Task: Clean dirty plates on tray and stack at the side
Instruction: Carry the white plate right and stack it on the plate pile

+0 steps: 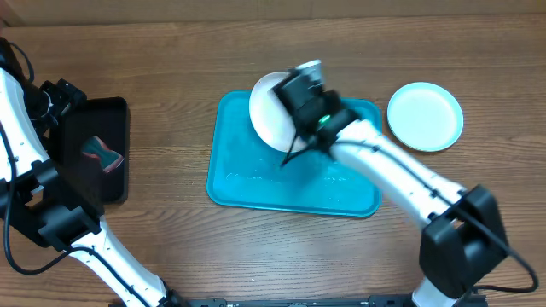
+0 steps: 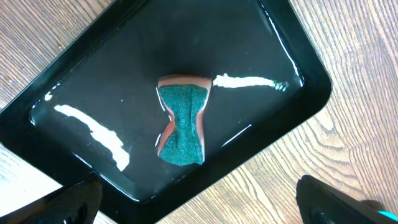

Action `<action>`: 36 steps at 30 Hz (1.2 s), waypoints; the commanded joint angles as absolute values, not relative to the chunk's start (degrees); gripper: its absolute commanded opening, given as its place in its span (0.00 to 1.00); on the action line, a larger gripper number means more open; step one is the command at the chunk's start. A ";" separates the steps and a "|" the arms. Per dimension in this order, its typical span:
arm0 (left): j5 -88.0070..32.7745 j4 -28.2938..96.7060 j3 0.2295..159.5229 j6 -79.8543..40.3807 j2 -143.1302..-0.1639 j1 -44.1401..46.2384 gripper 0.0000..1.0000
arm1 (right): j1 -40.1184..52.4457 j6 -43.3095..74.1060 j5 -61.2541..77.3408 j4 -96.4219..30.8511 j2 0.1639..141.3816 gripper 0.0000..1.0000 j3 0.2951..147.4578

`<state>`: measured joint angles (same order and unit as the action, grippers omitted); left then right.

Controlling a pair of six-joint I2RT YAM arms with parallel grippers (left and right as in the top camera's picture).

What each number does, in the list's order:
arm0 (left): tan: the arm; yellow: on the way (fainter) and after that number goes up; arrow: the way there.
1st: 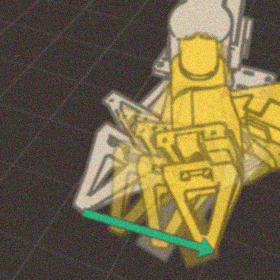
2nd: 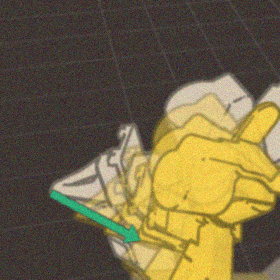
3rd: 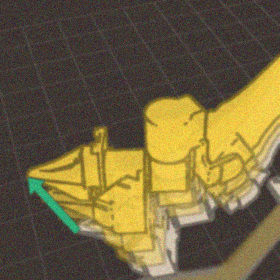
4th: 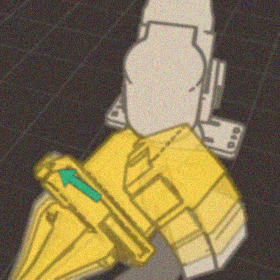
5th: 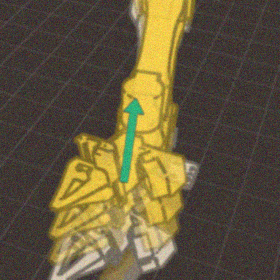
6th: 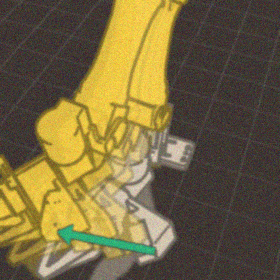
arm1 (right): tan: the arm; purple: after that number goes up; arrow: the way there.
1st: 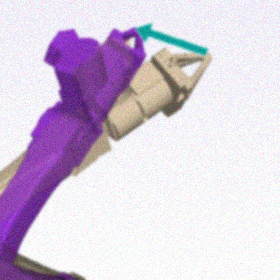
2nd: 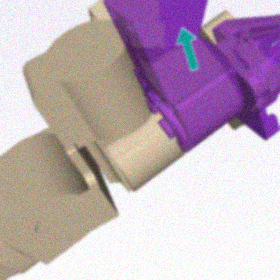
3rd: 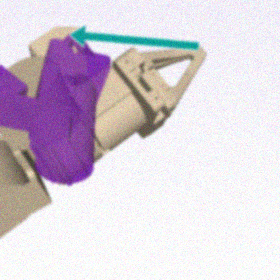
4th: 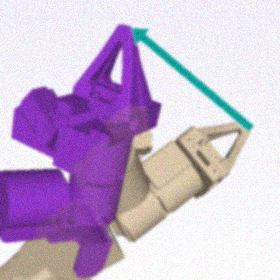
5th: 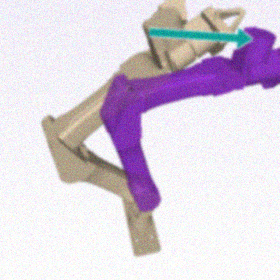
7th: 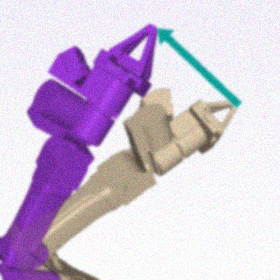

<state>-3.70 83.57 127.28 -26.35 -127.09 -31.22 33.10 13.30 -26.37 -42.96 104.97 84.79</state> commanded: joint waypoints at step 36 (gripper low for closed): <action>-4.08 83.53 127.66 -25.28 -126.26 -30.72 1.00 | -22.85 20.51 8.08 -44.25 104.16 0.49 77.17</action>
